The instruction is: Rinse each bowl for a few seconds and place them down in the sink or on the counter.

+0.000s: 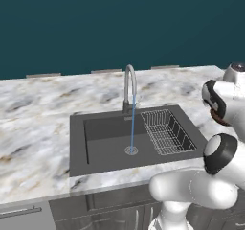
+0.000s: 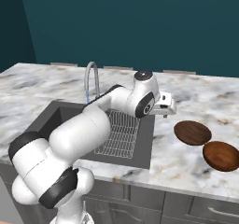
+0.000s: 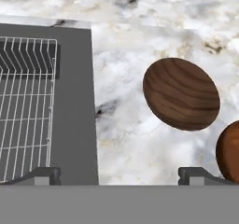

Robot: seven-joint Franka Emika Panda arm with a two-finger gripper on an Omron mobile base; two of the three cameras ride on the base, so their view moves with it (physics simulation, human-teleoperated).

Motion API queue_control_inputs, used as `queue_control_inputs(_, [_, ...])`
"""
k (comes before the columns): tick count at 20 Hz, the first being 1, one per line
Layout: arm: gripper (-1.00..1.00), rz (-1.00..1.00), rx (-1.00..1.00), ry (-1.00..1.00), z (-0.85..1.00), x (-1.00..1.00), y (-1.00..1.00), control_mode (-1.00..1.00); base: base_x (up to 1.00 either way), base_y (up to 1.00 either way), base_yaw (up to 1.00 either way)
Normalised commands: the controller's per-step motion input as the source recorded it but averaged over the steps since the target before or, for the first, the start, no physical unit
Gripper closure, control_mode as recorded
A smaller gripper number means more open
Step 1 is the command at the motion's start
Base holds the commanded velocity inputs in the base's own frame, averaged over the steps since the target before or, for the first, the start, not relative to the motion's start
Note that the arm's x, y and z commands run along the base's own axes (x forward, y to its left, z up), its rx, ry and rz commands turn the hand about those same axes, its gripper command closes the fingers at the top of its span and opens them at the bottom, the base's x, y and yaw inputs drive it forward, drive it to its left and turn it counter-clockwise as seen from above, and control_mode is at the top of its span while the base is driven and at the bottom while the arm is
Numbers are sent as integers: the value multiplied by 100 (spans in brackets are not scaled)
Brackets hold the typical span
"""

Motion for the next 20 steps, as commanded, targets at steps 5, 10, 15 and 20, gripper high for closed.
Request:
queue_control_inputs(5, [-100,0,0,8,13,-46,-45,-100,0,0,0])
queue_control_inputs(10, [-100,0,0,5,5,-40,-45,-100,0,0,0])
queue_control_inputs(15, [-100,1,0,5,0,-19,-42,-100,0,0,0])
queue_control_inputs(20, [-100,2,0,7,0,-15,-41,-100,0,0,0])
